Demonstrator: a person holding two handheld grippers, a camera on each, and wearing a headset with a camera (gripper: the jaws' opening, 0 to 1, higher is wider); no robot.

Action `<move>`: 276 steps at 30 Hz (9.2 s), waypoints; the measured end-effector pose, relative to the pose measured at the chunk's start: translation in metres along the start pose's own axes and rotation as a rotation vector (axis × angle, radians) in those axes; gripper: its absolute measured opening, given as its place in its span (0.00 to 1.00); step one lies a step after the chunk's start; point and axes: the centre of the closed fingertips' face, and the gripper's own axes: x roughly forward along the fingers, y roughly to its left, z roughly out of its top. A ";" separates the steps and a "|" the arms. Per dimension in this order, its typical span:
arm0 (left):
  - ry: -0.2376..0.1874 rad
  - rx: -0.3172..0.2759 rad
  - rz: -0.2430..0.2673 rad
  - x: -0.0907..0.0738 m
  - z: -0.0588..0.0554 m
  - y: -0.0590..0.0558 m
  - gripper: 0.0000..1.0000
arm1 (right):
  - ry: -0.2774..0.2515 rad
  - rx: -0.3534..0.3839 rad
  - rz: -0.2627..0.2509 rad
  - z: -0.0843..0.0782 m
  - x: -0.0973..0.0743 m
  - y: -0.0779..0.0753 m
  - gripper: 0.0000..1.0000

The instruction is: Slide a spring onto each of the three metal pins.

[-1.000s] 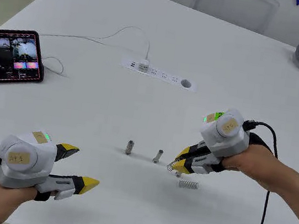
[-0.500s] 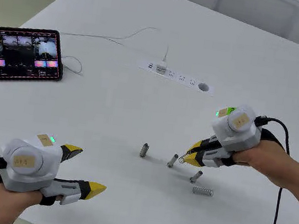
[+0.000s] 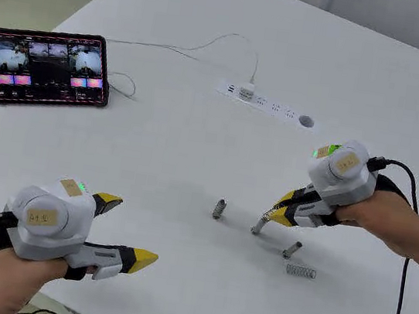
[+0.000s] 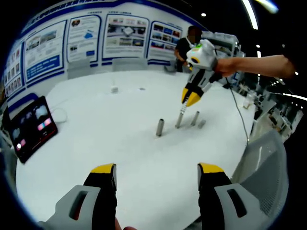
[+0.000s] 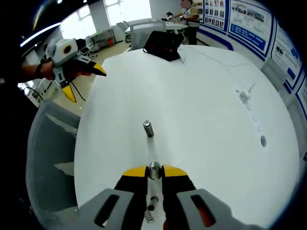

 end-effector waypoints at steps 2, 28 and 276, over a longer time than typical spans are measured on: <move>-0.001 -0.002 0.003 -0.001 0.001 0.001 0.70 | 0.006 -0.003 0.001 -0.001 0.002 0.000 0.12; 0.001 0.003 0.001 -0.001 0.004 0.000 0.69 | 0.066 -0.065 0.005 -0.007 0.023 0.002 0.12; 0.096 0.293 -0.392 0.127 0.036 -0.162 0.68 | -0.428 0.651 -0.318 -0.148 -0.075 0.098 0.75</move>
